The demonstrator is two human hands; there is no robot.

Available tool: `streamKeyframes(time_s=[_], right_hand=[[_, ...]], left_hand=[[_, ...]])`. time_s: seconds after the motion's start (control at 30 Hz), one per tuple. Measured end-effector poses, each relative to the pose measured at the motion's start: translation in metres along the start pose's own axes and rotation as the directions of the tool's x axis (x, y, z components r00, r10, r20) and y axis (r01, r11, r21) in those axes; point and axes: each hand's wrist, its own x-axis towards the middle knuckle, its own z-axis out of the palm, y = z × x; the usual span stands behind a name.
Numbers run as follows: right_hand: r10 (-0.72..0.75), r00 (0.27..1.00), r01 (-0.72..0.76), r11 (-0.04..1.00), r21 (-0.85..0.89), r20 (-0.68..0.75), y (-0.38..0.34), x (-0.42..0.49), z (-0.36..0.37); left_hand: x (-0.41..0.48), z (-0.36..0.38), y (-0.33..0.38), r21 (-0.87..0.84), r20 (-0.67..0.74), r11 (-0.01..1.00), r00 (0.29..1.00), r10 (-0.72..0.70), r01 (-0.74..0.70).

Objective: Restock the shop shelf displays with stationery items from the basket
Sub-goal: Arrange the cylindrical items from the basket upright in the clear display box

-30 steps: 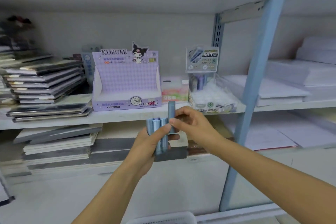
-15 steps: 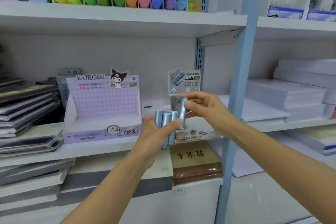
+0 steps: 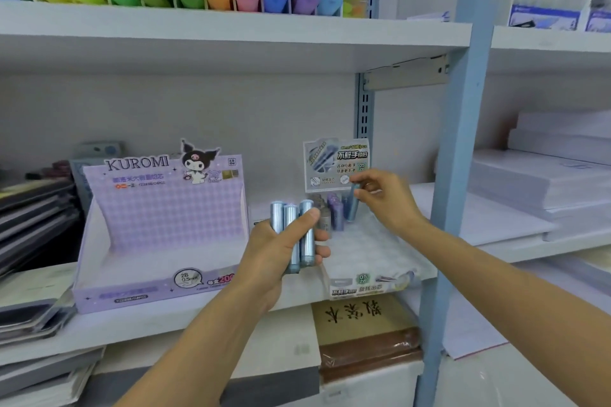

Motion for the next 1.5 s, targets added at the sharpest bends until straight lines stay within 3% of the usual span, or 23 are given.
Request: streamKeyframes(time_s=[0.1, 0.23, 0.4, 0.57, 0.63, 0.7, 0.8, 0.9, 0.97, 1.1, 1.3, 1.5], right_hand=[[-0.02, 0.999, 0.021, 0.999, -0.028, 0.042, 0.003, 0.003, -0.002], [-0.058, 0.973, 0.088, 0.988, -0.125, 0.225, -0.002, 0.009, -0.01], [-0.077, 0.989, 0.092, 0.989, -0.114, 0.126, 0.0, -0.001, -0.006], [-0.069, 0.988, 0.103, 0.958, -0.267, 0.136, -0.003, -0.004, -0.004], [-0.098, 0.993, 0.111, 0.972, -0.206, 0.073, -0.016, -0.008, -0.011], [-0.112, 0.988, 0.114, 0.993, -0.013, 0.104, -0.033, -0.014, -0.019], [-0.11, 0.91, -0.014, 0.955, 0.295, 0.399, -0.056, -0.029, -0.025], [-0.123, 0.842, -0.067, 0.942, 0.328, 0.526, -0.065, -0.038, -0.021], [-0.123, 0.86, -0.086, 0.922, 0.378, 0.495, -0.065, -0.04, -0.021], [-0.062, 0.954, -0.114, 0.83, 0.546, 0.294, -0.058, -0.038, -0.031], [-0.049, 0.937, -0.176, 0.79, 0.588, 0.346, -0.053, -0.049, -0.036], [-0.082, 0.871, -0.194, 0.848, 0.492, 0.485, -0.057, -0.061, -0.035]], left_hand=[[0.004, -0.001, -0.001, -0.006, 0.017, 1.0, 1.0, -0.005, 0.005], [0.008, 0.0, -0.003, -0.016, 0.031, 1.0, 0.999, -0.013, 0.013], [0.01, 0.002, -0.004, -0.024, 0.043, 1.0, 0.999, -0.011, 0.012], [0.007, 0.002, -0.005, -0.003, 0.058, 1.0, 0.998, -0.025, 0.025], [0.005, 0.0, -0.007, 0.032, 0.068, 0.999, 0.998, -0.018, 0.015], [0.003, 0.0, -0.007, 0.077, 0.079, 0.997, 0.997, -0.013, 0.007], [0.0, 0.003, -0.008, 0.107, 0.1, 0.994, 0.995, -0.005, -0.006], [-0.003, 0.008, -0.006, 0.126, 0.127, 0.991, 0.992, 0.019, -0.035], [-0.005, 0.009, -0.004, 0.128, 0.128, 0.991, 0.992, 0.017, -0.034], [-0.008, 0.001, -0.001, 0.093, 0.1, 0.996, 0.995, -0.003, -0.007], [-0.007, -0.005, 0.001, -0.015, -0.077, 0.999, 0.996, 0.043, -0.045], [-0.01, 0.002, 0.004, -0.034, -0.152, 0.994, 0.984, 0.096, -0.102]])
